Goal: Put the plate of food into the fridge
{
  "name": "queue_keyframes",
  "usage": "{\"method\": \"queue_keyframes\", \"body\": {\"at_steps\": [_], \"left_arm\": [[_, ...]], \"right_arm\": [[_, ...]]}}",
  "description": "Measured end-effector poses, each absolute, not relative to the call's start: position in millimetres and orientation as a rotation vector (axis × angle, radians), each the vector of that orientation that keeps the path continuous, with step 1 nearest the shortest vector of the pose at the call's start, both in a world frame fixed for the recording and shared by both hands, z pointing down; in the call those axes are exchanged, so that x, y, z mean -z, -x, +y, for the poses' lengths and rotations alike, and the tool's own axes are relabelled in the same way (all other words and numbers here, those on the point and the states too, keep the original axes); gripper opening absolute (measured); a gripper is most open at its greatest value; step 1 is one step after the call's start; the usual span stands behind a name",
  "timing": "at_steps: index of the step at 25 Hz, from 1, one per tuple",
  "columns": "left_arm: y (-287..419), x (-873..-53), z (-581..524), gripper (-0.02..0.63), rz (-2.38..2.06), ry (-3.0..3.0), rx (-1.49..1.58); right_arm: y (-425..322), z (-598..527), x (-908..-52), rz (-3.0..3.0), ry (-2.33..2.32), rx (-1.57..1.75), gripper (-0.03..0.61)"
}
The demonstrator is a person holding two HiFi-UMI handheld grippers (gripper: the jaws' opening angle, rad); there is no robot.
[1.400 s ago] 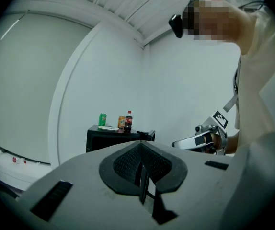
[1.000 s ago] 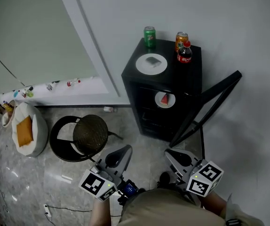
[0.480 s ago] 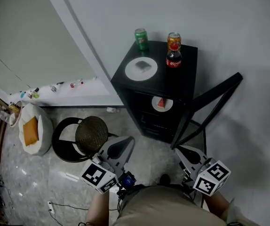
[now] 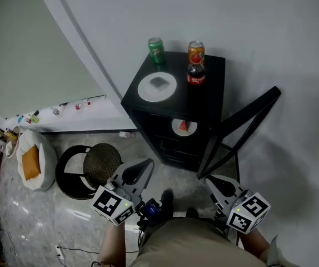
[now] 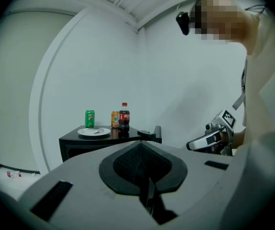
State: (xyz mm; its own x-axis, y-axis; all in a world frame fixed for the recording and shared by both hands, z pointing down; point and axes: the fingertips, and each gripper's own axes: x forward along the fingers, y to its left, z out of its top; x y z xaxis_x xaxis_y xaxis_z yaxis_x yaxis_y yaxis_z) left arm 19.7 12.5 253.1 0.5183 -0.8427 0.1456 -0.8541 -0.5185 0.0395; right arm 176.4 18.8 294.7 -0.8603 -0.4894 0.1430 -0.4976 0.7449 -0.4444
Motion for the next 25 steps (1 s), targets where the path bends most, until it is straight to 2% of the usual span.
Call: {"method": "queue_keyframes", "body": {"at_steps": [19, 25], "left_arm": [[46, -275, -67, 0.009, -1.320, -2.778, -0.171], [59, -279, -93, 0.009, -1.266, -2.878, -0.266]], "right_arm": [[-99, -26, -300, -2.792, -0.949, -0.729, 0.021], [-82, -35, -298, -2.758, -1.007, -0.706, 0.021]]}}
